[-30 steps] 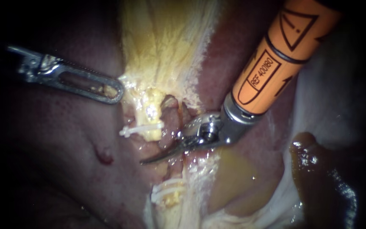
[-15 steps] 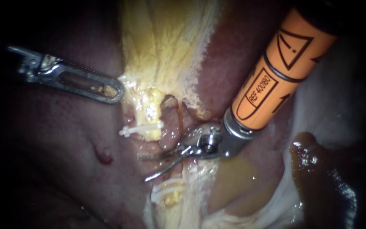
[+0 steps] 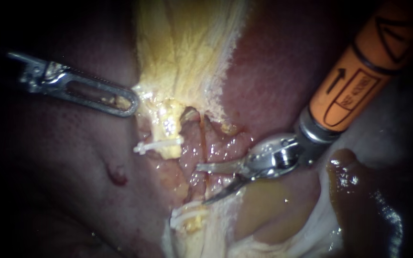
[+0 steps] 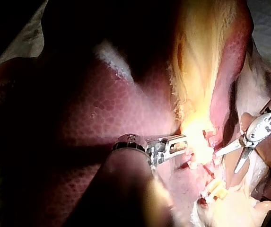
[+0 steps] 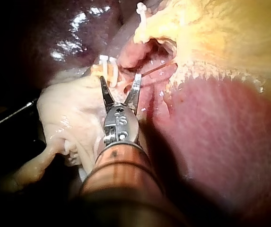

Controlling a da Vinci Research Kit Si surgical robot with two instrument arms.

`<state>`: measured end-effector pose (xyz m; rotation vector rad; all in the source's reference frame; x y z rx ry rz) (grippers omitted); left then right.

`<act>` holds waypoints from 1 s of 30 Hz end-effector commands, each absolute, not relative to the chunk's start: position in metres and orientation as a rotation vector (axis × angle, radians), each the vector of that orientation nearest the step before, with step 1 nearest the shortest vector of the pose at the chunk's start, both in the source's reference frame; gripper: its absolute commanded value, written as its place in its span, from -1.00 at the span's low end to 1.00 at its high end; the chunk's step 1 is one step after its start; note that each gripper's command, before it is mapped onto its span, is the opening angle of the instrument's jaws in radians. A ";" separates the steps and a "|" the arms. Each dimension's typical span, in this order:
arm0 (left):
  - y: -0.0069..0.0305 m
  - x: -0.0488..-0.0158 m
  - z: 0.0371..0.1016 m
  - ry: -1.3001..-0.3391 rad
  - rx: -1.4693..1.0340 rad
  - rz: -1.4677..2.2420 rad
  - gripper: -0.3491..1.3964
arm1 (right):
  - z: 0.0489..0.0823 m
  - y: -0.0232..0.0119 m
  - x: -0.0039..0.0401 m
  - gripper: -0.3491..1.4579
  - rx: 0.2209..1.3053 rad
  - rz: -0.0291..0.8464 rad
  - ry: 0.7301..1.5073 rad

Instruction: Go back from the cut left tube

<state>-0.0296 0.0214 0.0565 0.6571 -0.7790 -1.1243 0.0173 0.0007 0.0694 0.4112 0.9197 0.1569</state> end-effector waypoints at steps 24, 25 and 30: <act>0.0214 -0.0306 0.0576 -0.780 0.650 -1.126 -1.00 | 0.0639 0.0058 0.0093 0.99 0.368 0.163 0.913; 0.0214 -0.0307 0.0579 -0.781 0.646 -1.128 -1.00 | 0.0639 0.0058 0.0093 0.99 0.368 0.163 0.913; 0.0213 -0.0322 0.0595 -0.781 0.650 -1.124 -1.00 | 0.0640 0.0058 0.0092 0.99 0.368 0.163 0.913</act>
